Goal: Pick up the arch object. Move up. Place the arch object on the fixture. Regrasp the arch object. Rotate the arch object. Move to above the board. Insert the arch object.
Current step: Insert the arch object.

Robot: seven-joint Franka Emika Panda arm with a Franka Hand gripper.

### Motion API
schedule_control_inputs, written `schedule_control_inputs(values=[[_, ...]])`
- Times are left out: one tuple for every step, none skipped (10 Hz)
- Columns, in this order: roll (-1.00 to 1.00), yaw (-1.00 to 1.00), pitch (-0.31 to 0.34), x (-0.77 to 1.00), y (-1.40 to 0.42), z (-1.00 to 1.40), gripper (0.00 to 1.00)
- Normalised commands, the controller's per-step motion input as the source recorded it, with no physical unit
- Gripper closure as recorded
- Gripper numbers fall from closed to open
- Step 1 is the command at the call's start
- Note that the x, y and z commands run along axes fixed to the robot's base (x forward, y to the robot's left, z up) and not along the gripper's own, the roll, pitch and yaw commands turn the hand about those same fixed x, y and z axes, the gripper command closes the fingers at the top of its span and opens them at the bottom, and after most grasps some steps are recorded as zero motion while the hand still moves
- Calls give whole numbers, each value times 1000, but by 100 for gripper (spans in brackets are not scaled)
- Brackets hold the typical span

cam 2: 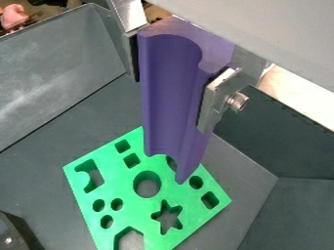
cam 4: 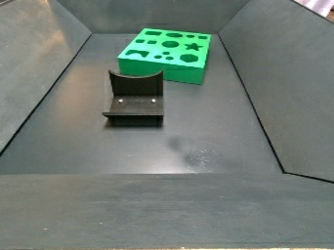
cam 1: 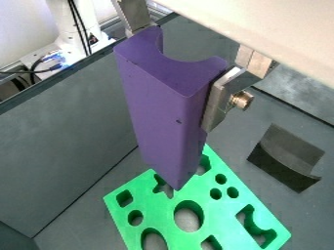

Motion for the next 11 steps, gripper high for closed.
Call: schedule_control_inputs(values=[[0,0,-17,0,0,-14,100],[246,-9,-53,-14,20,-506,100],[50,46,66,1000,400,-343,100],[16,31,61,1000,446,-417,100],[64,3,53,1000,406,-357,100],[97,0,20,1000,243,-354,100],[103,0,16,1000,237,-326,100],[121,0,50,1000,260,-369,100],[130,0,59,1000,266,-389,100],[131,0,54,1000,254,-389,100],[127,0,36,1000,226,-366,100]])
